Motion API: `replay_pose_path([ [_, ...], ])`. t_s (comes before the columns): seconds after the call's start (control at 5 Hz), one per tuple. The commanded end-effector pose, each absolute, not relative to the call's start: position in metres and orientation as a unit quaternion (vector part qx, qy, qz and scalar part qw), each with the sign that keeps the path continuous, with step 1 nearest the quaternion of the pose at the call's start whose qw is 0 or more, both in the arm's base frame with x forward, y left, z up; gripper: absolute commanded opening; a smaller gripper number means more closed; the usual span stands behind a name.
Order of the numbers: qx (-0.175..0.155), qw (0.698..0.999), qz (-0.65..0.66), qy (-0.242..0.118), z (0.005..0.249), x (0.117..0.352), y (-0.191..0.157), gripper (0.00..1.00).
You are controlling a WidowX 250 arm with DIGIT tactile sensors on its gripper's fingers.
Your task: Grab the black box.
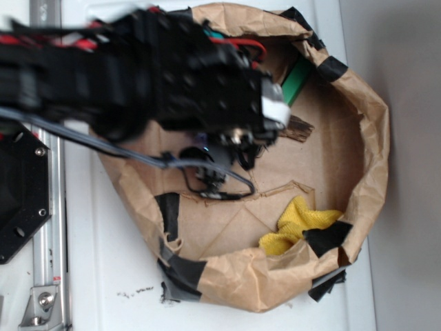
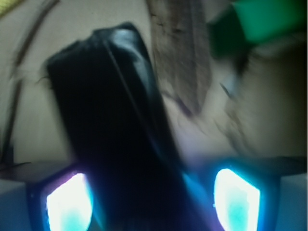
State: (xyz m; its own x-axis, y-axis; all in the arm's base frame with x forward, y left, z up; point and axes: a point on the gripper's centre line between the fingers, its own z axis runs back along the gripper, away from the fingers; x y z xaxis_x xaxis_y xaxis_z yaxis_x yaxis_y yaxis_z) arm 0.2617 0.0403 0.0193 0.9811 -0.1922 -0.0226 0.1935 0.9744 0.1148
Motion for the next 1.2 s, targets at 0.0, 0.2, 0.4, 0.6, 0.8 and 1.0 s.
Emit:
replay_pose_path([
  [0.0, 0.04, 0.992, -0.103, -0.069, 0.046, 0.296, 0.032, 0.0],
  [0.2, 0.047, 0.989, -0.091, -0.105, 0.087, 0.278, 0.042, 0.0],
  [0.4, 0.057, 0.985, -0.093, -0.131, 0.136, 0.256, 0.048, 0.0],
  [0.6, 0.088, 0.99, -0.014, -0.113, 0.18, 0.228, 0.056, 0.0],
  [0.8, 0.059, 0.994, 0.022, -0.093, 0.197, 0.218, 0.06, 0.0],
  [1.0, 0.029, 0.998, 0.048, -0.027, 0.201, 0.222, 0.057, 0.0],
])
